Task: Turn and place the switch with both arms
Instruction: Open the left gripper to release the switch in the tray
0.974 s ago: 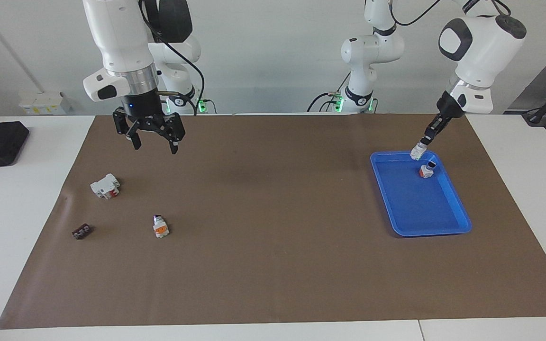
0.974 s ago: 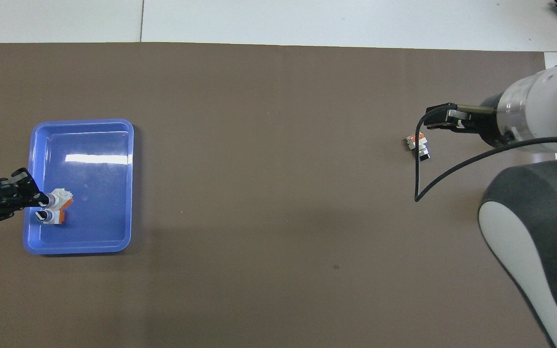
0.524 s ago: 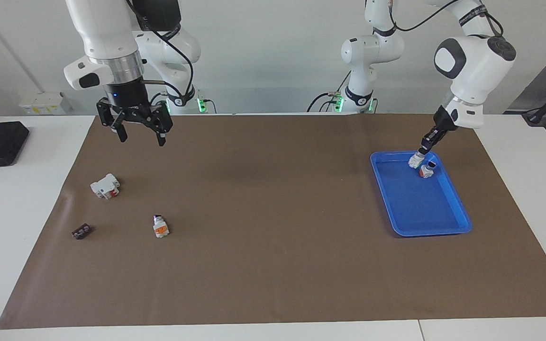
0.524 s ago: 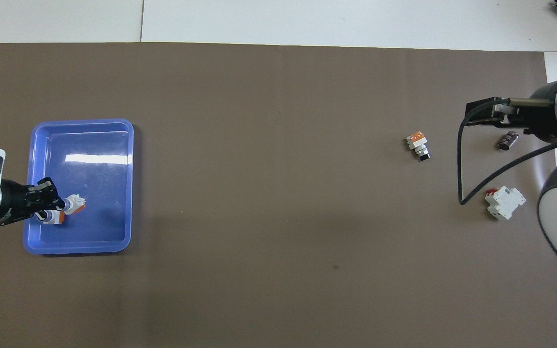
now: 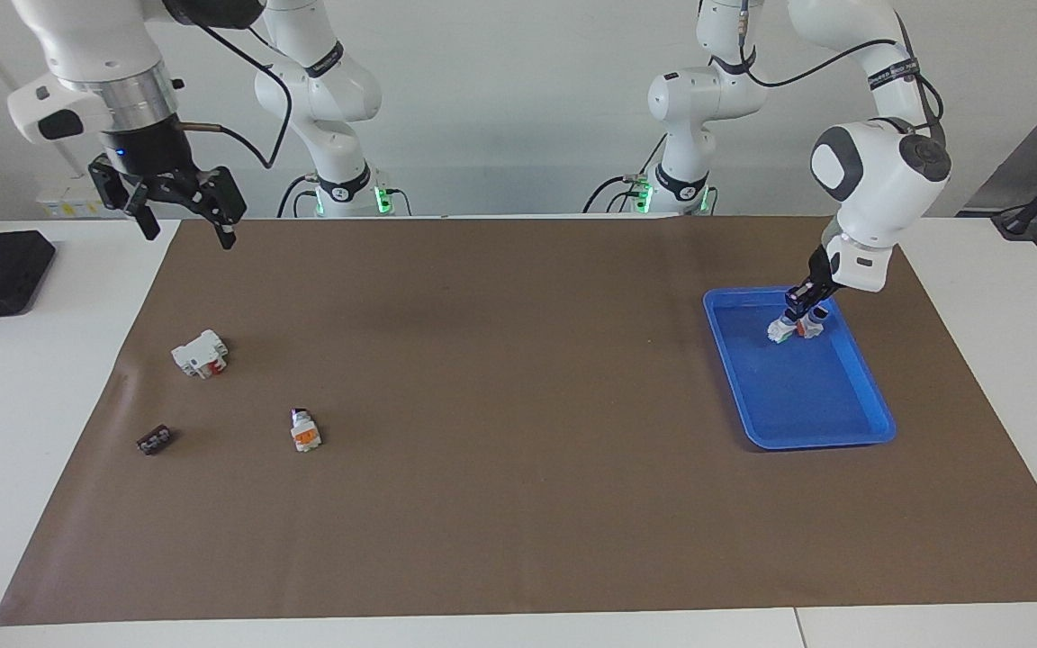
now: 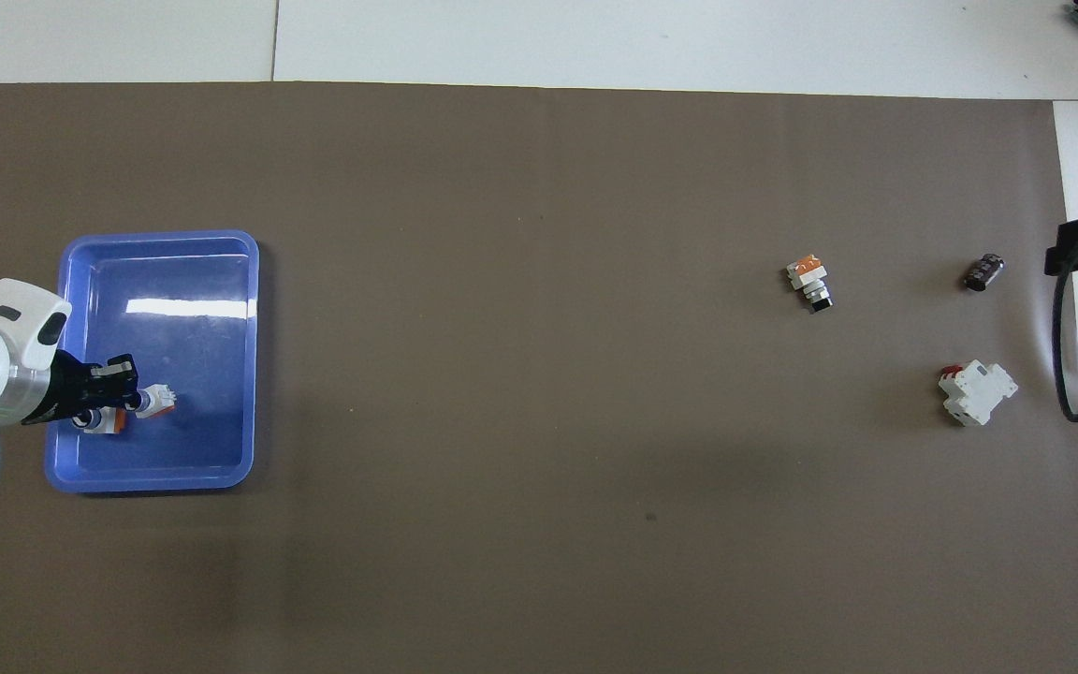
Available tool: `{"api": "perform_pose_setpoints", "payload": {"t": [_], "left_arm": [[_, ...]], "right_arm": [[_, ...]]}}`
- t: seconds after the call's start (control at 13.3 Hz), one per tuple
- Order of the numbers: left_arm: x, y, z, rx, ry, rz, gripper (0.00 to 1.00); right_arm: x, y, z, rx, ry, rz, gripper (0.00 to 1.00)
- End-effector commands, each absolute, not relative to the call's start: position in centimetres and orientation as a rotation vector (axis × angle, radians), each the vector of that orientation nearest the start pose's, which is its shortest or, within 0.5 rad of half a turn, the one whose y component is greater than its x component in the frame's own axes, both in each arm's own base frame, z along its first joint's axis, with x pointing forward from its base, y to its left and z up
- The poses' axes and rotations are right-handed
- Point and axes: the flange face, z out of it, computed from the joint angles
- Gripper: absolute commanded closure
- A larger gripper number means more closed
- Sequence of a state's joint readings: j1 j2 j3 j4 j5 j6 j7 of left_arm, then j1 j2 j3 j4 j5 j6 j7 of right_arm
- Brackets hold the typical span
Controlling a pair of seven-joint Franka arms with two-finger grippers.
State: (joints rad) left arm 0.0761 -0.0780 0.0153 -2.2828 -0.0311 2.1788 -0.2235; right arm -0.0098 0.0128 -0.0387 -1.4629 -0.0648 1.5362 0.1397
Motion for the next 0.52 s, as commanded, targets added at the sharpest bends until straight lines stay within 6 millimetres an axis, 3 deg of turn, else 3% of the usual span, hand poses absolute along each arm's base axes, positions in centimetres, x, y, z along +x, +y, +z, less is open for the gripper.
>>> {"api": "perform_pose_setpoints", "payload": {"t": [0.0, 0.07, 0.22, 0.37, 0.45], "left_arm": [[49.0, 4.7, 38.0, -3.117, -0.447, 0.034, 1.0], [48.7, 4.6, 37.6, -3.118, -0.422, 0.048, 1.0], [48.0, 4.6, 36.8, -3.089, -0.326, 0.075, 1.0], [48.4, 4.7, 37.2, -3.092, -0.281, 0.064, 1.0], [48.9, 4.8, 37.7, -3.096, -0.238, 0.048, 0.85]], "right_arm": [[54.8, -4.3, 64.1, -3.154, 0.317, -0.011, 0.0], [54.2, -4.7, 64.0, -3.144, 0.333, -0.001, 0.0], [53.0, -3.5, 62.6, -3.153, 0.297, 0.052, 0.0], [52.8, -5.1, 62.4, -3.148, 0.327, 0.057, 0.0], [52.8, -6.2, 62.6, -3.144, 0.346, 0.038, 0.0]]}}
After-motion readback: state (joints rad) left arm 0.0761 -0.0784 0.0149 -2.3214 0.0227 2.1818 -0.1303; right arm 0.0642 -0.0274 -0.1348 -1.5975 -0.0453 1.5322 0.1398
